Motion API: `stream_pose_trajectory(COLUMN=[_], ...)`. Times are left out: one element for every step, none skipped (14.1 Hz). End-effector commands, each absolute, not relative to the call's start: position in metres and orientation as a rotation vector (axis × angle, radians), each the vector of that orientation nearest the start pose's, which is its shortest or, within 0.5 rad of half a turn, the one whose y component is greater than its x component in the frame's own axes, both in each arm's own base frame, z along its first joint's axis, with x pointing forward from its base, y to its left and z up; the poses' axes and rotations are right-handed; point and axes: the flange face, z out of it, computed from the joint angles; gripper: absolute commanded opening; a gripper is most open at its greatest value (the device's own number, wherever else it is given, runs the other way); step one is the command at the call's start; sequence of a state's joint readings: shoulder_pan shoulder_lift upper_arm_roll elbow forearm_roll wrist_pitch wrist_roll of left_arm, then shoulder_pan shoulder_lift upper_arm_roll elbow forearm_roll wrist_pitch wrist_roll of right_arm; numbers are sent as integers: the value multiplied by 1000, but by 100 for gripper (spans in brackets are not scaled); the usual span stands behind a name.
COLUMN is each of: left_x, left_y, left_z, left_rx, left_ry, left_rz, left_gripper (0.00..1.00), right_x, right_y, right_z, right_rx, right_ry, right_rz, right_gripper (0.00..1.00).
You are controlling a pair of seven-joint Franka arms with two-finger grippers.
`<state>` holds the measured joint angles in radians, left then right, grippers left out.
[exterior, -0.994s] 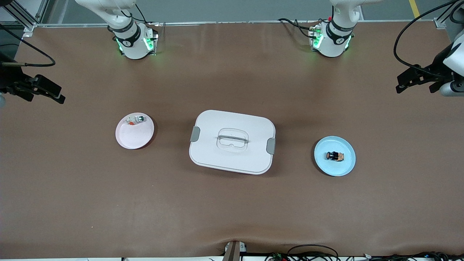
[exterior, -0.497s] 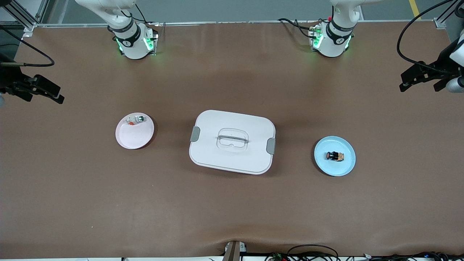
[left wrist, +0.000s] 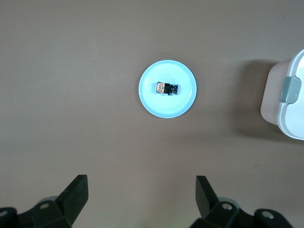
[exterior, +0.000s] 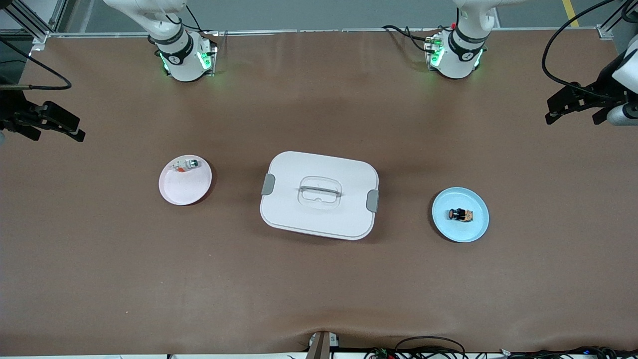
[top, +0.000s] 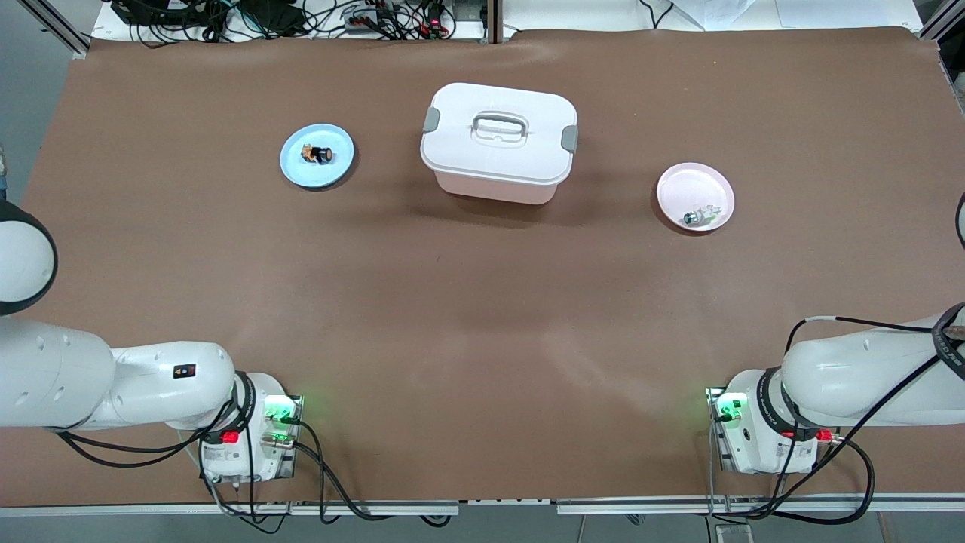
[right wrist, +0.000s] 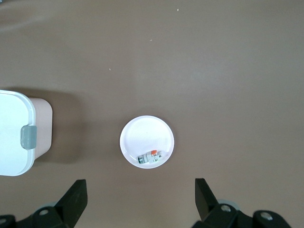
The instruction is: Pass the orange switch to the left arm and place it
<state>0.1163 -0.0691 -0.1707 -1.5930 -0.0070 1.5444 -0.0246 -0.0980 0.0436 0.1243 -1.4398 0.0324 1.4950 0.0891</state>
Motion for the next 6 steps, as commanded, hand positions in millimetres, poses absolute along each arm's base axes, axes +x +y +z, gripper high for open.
stream_pose_trajectory(left_x=[526, 526, 526, 525, 525, 525], left_y=[-38, -39, -38, -38, -38, -38], left_z=[659, 659, 659, 658, 658, 658], left_rx=[-3148, -3148, -3148, -3148, -3148, -3148], left_ry=[38, 40, 38, 38, 38, 38], left_rz=[-20, -19, -15, -8, -7, -5], left_gripper=[100, 100, 100, 100, 100, 100], right_x=[547, 547, 547, 547, 548, 548], right_y=[16, 14, 11, 8, 5, 5], right_z=[657, 656, 656, 656, 655, 655], right_rx=[-3107, -3109, -3108, -3106, -3104, -3101], right_ry=[98, 103, 112, 124, 133, 137], right_rz=[19, 29, 26, 24, 26, 27], right_gripper=[100, 100, 100, 100, 100, 100])
